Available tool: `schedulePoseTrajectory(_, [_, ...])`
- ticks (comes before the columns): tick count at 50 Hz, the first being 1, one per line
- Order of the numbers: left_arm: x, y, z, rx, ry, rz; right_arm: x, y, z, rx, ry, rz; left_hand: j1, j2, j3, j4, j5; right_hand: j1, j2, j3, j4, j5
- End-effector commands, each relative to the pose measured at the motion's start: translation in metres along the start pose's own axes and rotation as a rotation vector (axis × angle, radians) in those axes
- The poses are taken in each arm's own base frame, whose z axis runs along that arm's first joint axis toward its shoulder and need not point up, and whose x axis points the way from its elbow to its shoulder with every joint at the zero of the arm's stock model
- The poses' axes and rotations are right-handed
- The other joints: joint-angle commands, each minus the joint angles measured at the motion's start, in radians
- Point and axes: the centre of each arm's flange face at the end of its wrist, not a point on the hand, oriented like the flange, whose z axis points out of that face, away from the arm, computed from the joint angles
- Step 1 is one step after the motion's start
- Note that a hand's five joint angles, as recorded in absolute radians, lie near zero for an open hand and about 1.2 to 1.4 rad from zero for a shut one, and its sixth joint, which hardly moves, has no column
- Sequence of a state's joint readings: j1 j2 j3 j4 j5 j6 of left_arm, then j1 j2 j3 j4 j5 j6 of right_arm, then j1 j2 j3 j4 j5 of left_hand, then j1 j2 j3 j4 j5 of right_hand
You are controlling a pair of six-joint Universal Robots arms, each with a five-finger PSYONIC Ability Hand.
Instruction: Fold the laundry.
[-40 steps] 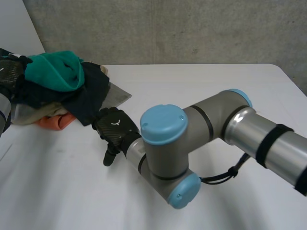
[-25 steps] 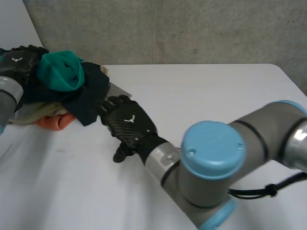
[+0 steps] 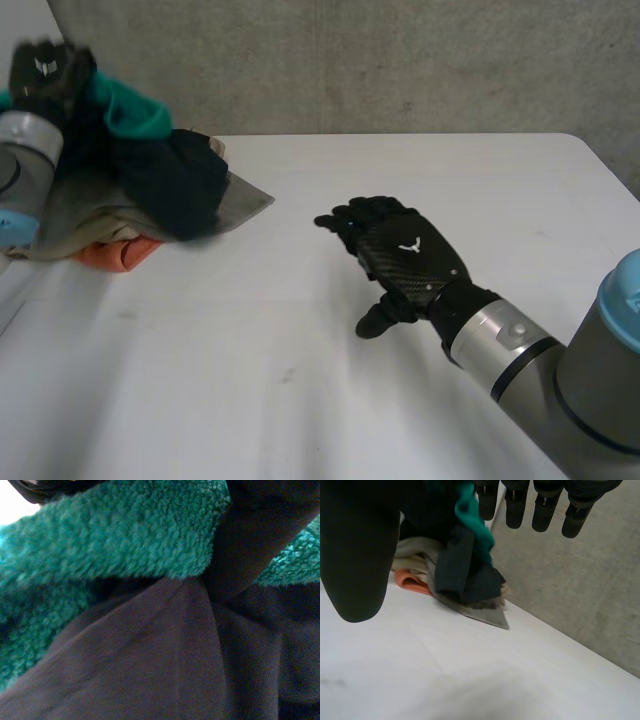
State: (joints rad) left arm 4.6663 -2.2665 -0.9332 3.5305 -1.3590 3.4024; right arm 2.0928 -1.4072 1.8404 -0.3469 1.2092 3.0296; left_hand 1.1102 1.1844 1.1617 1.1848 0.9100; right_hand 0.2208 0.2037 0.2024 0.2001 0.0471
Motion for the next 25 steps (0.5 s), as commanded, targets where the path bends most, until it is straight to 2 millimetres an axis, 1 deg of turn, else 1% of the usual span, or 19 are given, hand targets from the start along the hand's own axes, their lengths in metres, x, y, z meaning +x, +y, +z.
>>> schedulePoseTrajectory(1, [0.026,-0.105,-0.011,0.215,0.043,-0.080,0.024,0.004,0.009,-0.011,0.062,-0.004,0.286,0.212,0.235,0.211,0.312,-0.046,-0.029,-0.028,-0.026,-0.047])
schedulePoseTrajectory(2, [0.030,-0.114,-0.014,0.229,0.057,-0.087,0.026,0.004,0.010,-0.011,0.068,-0.002,0.286,0.212,0.235,0.211,0.312,-0.046,-0.029,-0.028,-0.026,-0.047])
schedulePoseTrajectory(3, [0.040,-0.130,-0.019,0.249,0.092,-0.098,0.031,0.005,0.011,-0.015,0.078,0.002,0.286,0.212,0.235,0.211,0.312,-0.046,-0.029,-0.028,-0.026,-0.047])
schedulePoseTrajectory(6, [0.054,-0.148,-0.028,0.269,0.134,-0.125,0.037,0.006,0.012,-0.022,0.094,0.006,0.286,0.212,0.235,0.211,0.312,-0.046,-0.029,-0.028,-0.026,-0.047])
schedulePoseTrajectory(7, [0.064,-0.157,-0.034,0.275,0.168,-0.140,0.042,0.007,0.013,-0.023,0.108,0.008,0.286,0.212,0.235,0.211,0.312,-0.046,-0.029,-0.028,-0.026,-0.047])
schedulePoseTrajectory(10, [0.084,-0.165,-0.044,0.265,0.213,-0.169,0.050,0.007,0.013,-0.026,0.129,0.015,0.286,0.212,0.235,0.211,0.312,-0.046,-0.029,-0.028,-0.026,-0.047])
schedulePoseTrajectory(11, [0.098,-0.166,-0.051,0.247,0.252,-0.188,0.056,0.006,0.014,-0.024,0.146,0.022,0.286,0.212,0.235,0.211,0.312,-0.046,-0.029,-0.028,-0.026,-0.047])
schedulePoseTrajectory(12, [0.105,-0.166,-0.055,0.236,0.269,-0.198,0.060,0.006,0.013,-0.025,0.157,0.026,0.286,0.212,0.235,0.211,0.312,-0.046,-0.029,-0.028,-0.026,-0.047])
schedulePoseTrajectory(14, [0.122,-0.162,-0.064,0.198,0.316,-0.217,0.069,0.006,0.014,-0.023,0.182,0.038,0.286,0.212,0.235,0.211,0.312,-0.046,-0.029,-0.028,-0.026,-0.047])
schedulePoseTrajectory(15, [0.141,-0.155,-0.077,0.154,0.367,-0.231,0.078,0.006,0.014,-0.018,0.210,0.056,0.286,0.212,0.235,0.211,0.312,-0.046,-0.029,-0.028,-0.026,-0.047])
schedulePoseTrajectory(17, [0.161,-0.143,-0.090,0.095,0.420,-0.251,0.087,0.007,0.014,-0.016,0.242,0.077,0.286,0.212,0.235,0.211,0.312,-0.046,-0.029,-0.028,-0.026,-0.047])
schedulePoseTrajectory(18, [0.180,-0.130,-0.105,0.041,0.474,-0.264,0.096,0.007,0.014,-0.014,0.276,0.091,0.286,0.212,0.235,0.211,0.312,-0.046,-0.029,-0.028,-0.026,-0.047])
schedulePoseTrajectory(19, [0.189,-0.123,-0.113,0.015,0.498,-0.269,0.100,0.008,0.014,-0.015,0.293,0.100,0.286,0.212,0.235,0.211,0.312,-0.046,-0.029,-0.028,-0.026,-0.047])
schedulePoseTrajectory(20, [0.197,-0.117,-0.120,-0.009,0.523,-0.274,0.104,0.009,0.014,-0.018,0.310,0.106,0.214,0.140,0.162,0.139,0.239,-0.046,-0.029,-0.028,-0.026,-0.047])
schedulePoseTrajectory(21, [0.206,-0.109,-0.128,-0.037,0.548,-0.279,0.108,0.010,0.014,-0.020,0.324,0.112,0.071,-0.004,0.019,-0.004,0.096,-0.046,-0.029,-0.028,-0.026,-0.047])
schedulePoseTrajectory(22, [0.220,-0.097,-0.143,-0.088,0.595,-0.287,0.114,0.012,0.015,-0.024,0.349,0.114,-0.236,-0.310,-0.288,-0.311,-0.210,-0.046,-0.029,-0.028,-0.026,-0.047])
schedulePoseTrajectory(25, [0.236,-0.085,-0.164,-0.146,0.648,-0.295,0.119,0.014,0.017,-0.033,0.370,0.111,-0.675,-0.749,-0.727,-0.750,-0.650,-0.046,-0.029,-0.028,-0.026,-0.047])
